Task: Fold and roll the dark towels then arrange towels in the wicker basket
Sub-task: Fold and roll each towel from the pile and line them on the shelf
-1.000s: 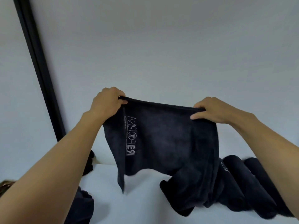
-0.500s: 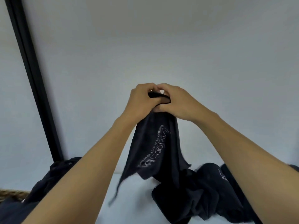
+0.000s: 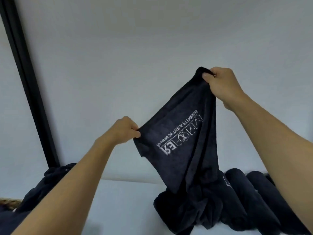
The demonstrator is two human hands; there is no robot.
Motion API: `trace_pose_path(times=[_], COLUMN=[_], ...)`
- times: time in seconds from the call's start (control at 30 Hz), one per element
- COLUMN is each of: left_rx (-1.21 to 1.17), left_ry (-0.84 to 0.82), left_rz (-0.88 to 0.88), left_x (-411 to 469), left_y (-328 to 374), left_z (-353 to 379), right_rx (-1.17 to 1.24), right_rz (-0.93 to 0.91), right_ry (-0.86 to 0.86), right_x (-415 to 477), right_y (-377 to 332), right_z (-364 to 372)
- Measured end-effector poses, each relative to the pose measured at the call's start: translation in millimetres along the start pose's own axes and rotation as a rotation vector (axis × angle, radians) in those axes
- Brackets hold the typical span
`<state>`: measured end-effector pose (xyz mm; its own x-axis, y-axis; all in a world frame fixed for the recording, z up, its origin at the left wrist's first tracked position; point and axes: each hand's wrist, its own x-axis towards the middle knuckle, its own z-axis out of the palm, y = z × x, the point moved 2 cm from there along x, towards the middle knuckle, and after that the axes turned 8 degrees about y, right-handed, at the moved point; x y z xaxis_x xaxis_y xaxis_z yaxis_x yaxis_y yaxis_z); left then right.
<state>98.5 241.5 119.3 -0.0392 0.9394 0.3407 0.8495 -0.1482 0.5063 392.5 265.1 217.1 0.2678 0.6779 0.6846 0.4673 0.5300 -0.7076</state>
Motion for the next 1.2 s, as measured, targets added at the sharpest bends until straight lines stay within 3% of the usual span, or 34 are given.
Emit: trace_pose_path(times=[0.1,0.2,0.37,0.53,0.73,0.93,1.1,1.2], left_rx=[0.06,-0.113,-0.309,-0.361,-0.357,-0.362,-0.564,-0.686], left_ry=[0.182,0.464,0.796,1.029,1.182,1.187,0.899,0.716], left_rz=[-0.027,-0.051,0.089,0.201,0.226,0.35,0.448,0.396], left_x=[25,58,109,105,36,-57,-133,-176], left_y=[8,28,60,101,113,87,40,8], left_z=[-35,-75,-142,-213,-263,-275,-266,-251], right_rx=[-0.072,-0.067,0.172,0.554,0.572,0.393,0.288,0.278], right_rz=[0.017,0.013,0.085,0.14,-0.018,-0.053,0.011,0.074], right_ry=[0.017,0.054,0.106,0.121,0.153,0.193,0.138,0.06], right_x=[25,54,110,134,88,-24,-118,-159], right_y=[6,-3,-40,-95,-142,-180,-185,-177], right_z=[-11,-22,-32,-41,-71,-105,-123,-133])
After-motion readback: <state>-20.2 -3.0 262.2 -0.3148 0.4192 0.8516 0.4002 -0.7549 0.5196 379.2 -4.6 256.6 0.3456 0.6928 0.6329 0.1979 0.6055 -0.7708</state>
